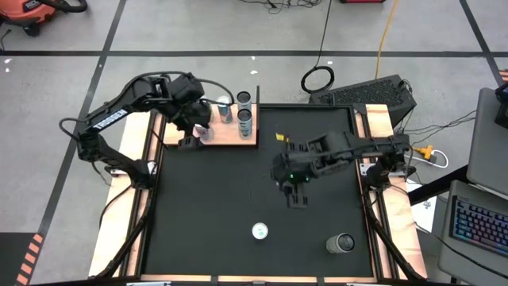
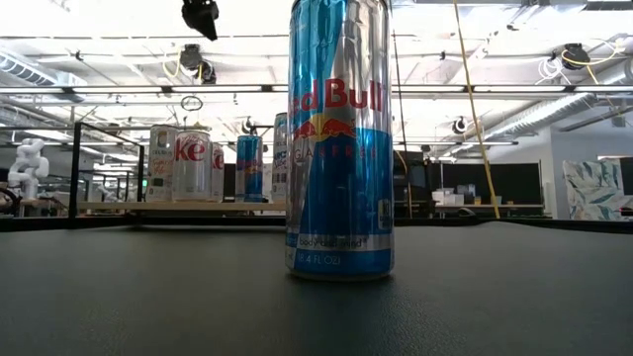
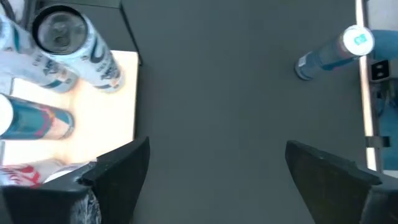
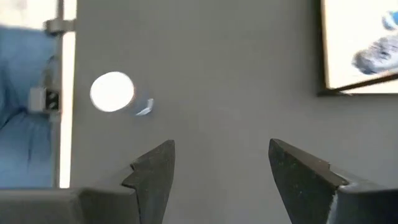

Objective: Place canned beverage on shelf
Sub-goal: Align the blue soda can on the shelf with the other blue soda can on the shelf

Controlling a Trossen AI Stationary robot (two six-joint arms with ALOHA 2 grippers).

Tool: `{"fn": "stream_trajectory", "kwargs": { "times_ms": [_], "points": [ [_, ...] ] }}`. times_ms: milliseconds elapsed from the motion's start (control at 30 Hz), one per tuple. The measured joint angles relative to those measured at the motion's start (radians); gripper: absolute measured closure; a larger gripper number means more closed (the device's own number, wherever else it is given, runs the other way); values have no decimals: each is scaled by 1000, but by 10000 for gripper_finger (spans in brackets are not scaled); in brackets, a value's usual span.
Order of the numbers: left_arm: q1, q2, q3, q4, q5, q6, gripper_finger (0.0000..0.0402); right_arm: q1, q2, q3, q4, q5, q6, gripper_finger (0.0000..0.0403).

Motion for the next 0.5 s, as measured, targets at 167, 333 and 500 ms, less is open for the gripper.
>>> {"fn": "stream_trajectory", "kwargs": {
  "times_ms": [167,333,500],
  "points": [
    [-29,-2,-1,-1,-6,-6,29,51,0,0,62,0,4,158],
    [-30,-2,-1,-6,-23,8,29,66,0,0,179,-1,48,154],
    [-30,-2,-1,-8,-31,-20,29,66,0,0,195,-3,51,155]
  ]
}}
